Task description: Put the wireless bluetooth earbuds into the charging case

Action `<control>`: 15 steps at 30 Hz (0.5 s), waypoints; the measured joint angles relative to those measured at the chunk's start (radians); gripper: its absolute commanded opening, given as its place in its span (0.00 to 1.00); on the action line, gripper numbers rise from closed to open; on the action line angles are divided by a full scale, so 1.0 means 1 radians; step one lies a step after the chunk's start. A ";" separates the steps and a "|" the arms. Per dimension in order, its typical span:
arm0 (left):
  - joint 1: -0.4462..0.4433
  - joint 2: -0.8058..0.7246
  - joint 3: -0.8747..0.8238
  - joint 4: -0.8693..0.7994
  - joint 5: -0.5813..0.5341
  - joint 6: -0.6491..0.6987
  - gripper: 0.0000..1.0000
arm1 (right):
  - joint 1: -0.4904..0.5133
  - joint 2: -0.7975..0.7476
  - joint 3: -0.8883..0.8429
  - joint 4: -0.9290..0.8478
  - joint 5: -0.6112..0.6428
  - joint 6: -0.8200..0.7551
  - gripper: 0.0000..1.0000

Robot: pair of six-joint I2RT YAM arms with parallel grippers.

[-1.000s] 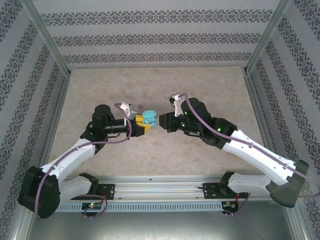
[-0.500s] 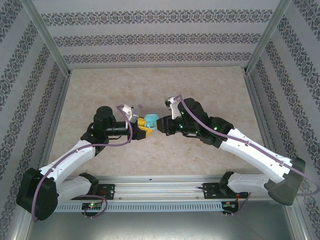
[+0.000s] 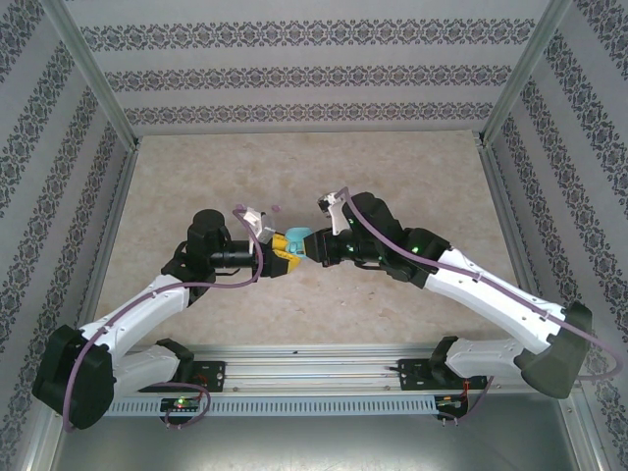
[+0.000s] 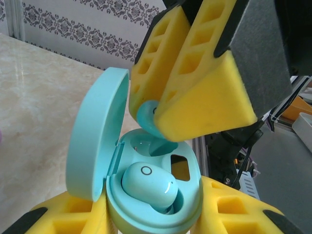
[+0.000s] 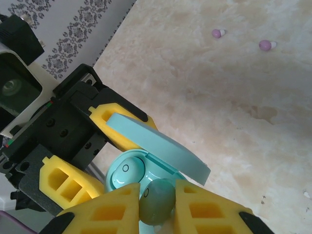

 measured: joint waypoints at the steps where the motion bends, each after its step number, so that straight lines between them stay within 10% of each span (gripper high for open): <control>1: 0.000 0.003 0.000 0.000 0.000 0.000 0.09 | 0.000 0.003 0.000 0.000 0.000 -0.001 0.19; 15: 0.000 0.020 0.000 0.006 0.003 -0.004 0.09 | 0.007 0.022 0.000 0.000 0.001 -0.004 0.22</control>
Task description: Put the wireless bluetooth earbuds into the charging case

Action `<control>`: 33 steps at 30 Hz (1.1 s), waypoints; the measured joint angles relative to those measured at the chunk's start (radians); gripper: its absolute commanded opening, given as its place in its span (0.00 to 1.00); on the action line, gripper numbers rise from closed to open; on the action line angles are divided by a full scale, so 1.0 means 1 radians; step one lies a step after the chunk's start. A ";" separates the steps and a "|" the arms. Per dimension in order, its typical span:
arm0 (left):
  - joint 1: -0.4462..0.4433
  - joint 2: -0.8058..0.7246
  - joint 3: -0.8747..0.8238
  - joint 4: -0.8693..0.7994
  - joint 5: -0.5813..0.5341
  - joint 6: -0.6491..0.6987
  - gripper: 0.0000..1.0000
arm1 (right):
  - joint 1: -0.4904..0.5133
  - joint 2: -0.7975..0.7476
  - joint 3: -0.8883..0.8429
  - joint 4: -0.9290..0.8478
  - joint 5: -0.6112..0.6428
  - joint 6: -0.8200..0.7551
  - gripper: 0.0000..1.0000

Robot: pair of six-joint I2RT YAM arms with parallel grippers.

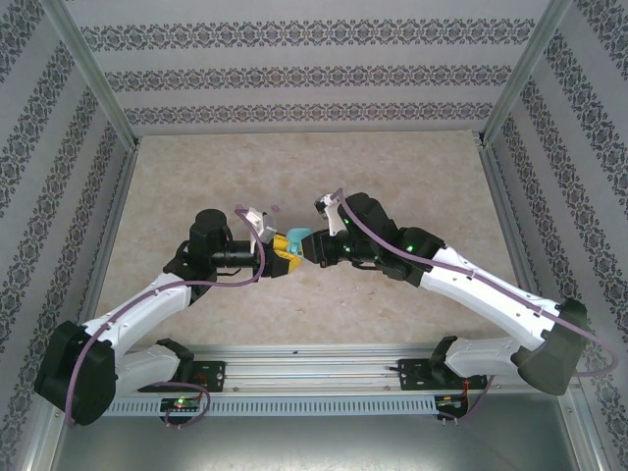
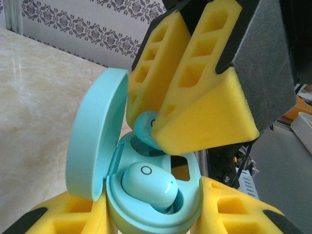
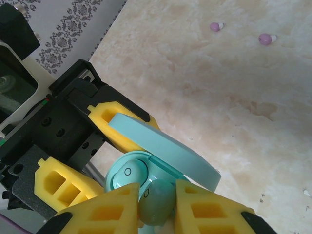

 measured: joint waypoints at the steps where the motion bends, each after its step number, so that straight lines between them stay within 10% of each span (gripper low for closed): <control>1: 0.000 0.000 0.000 0.000 0.000 0.000 0.09 | 0.000 0.000 0.000 0.000 0.000 0.000 0.22; 33: 0.000 0.000 -0.001 0.002 -0.003 0.000 0.10 | 0.019 0.006 0.028 -0.038 0.051 -0.019 0.37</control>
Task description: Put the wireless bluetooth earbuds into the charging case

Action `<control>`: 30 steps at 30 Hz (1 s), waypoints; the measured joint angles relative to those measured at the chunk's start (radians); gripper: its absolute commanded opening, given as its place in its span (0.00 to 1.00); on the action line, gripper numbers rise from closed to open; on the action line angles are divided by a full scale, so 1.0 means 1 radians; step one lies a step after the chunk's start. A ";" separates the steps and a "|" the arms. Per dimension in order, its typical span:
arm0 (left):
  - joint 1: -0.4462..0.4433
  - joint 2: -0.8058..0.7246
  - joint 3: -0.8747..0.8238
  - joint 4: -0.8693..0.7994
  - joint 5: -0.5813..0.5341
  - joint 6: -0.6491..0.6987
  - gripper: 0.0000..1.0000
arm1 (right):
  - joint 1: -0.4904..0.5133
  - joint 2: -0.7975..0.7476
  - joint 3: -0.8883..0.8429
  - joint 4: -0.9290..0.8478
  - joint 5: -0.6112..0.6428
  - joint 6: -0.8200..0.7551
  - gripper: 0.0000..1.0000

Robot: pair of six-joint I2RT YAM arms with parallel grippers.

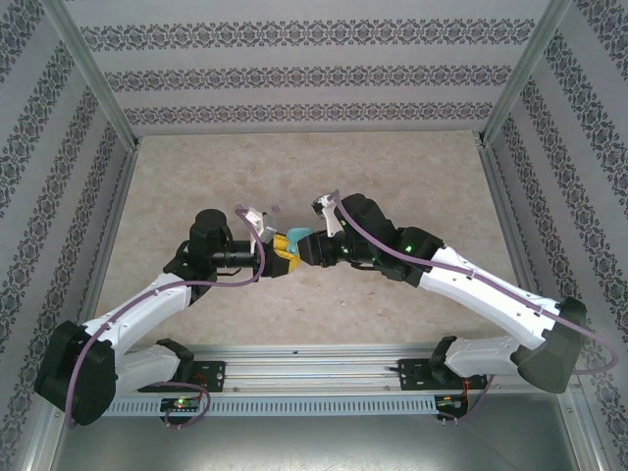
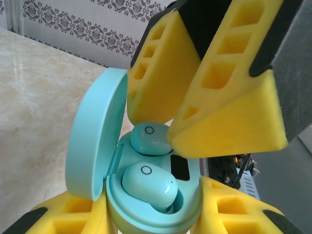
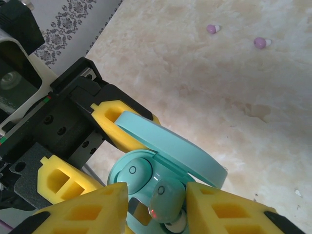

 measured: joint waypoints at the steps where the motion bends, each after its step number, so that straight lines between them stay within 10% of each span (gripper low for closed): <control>1: 0.000 0.000 0.000 0.000 0.000 0.000 0.09 | 0.000 -0.001 0.001 -0.005 0.005 0.000 0.37; 30: 0.000 -0.041 -0.014 0.038 0.011 0.020 0.09 | -0.069 -0.164 -0.031 -0.032 0.122 0.137 0.46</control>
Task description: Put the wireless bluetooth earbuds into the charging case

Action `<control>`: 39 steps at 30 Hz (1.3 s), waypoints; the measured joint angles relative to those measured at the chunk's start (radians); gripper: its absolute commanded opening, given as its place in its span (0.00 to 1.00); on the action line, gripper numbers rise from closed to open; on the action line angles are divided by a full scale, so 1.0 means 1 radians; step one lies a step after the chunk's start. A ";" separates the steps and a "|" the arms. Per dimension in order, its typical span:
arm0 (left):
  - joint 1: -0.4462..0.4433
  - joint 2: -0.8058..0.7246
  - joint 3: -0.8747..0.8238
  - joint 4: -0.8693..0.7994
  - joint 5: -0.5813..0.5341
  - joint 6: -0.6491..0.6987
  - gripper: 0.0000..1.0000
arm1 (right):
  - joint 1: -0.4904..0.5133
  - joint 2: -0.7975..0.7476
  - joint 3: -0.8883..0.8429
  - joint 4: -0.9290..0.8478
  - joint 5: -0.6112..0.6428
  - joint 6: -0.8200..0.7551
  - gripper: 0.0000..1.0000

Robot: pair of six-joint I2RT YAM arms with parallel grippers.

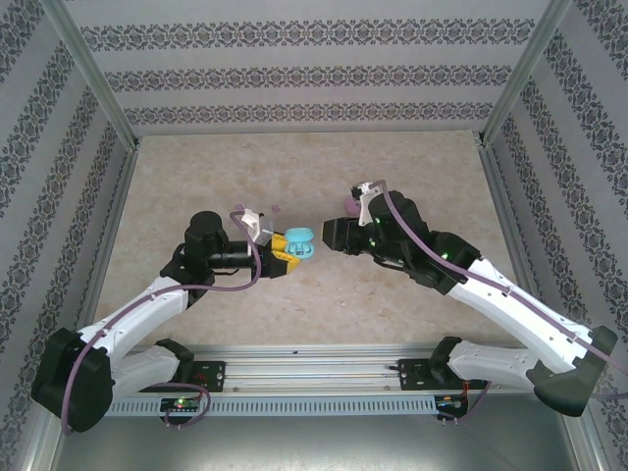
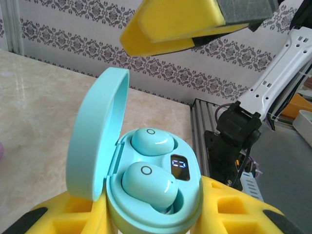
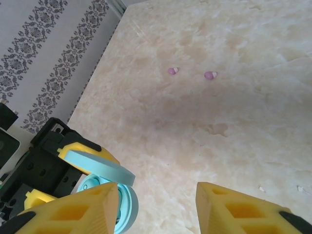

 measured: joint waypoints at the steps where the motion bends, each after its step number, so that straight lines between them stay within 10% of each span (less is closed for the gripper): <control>1: 0.000 0.000 0.000 0.000 0.000 0.000 0.10 | -0.001 -0.005 -0.007 0.000 0.000 0.008 0.46; 39: -0.084 0.106 0.018 0.075 -0.002 -0.019 0.10 | -0.092 0.109 -0.048 0.135 -0.204 0.132 0.35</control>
